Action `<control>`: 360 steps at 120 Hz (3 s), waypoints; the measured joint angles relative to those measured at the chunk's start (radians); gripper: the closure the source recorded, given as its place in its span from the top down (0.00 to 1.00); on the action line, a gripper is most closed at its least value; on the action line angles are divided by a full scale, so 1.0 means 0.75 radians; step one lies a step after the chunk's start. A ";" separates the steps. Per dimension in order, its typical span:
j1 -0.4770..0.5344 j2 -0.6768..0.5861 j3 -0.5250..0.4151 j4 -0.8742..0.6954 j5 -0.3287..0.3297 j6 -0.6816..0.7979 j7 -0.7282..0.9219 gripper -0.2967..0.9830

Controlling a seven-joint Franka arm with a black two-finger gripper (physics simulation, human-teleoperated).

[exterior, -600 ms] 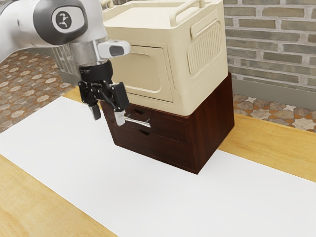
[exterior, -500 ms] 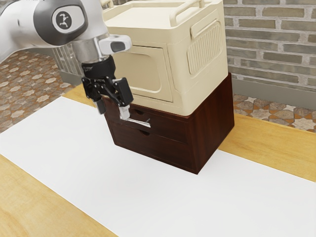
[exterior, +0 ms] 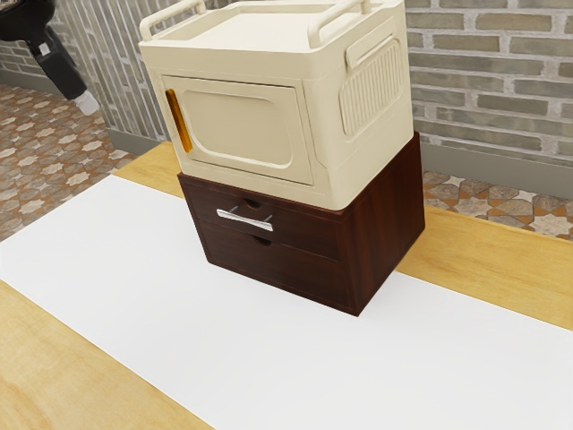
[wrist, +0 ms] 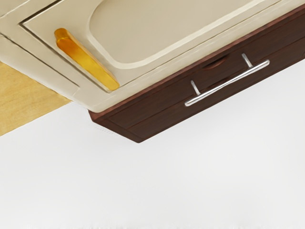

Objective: Pull the drawer handle with one arm to open the drawer

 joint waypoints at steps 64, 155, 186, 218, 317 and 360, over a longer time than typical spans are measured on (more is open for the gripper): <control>-0.119 -0.226 0.000 -0.468 -0.063 0.244 0.644 0.77; -0.126 -0.064 0.013 -0.732 -0.144 0.686 1.068 0.68; -0.181 -0.064 -0.041 -0.782 -0.146 0.787 1.118 0.54; -0.181 -0.160 -0.061 -0.987 -0.145 0.905 1.146 0.47; -0.178 -0.051 -0.057 -1.069 -0.070 1.151 1.184 0.37; -0.177 -0.079 -0.062 -1.122 -0.080 1.174 1.179 0.31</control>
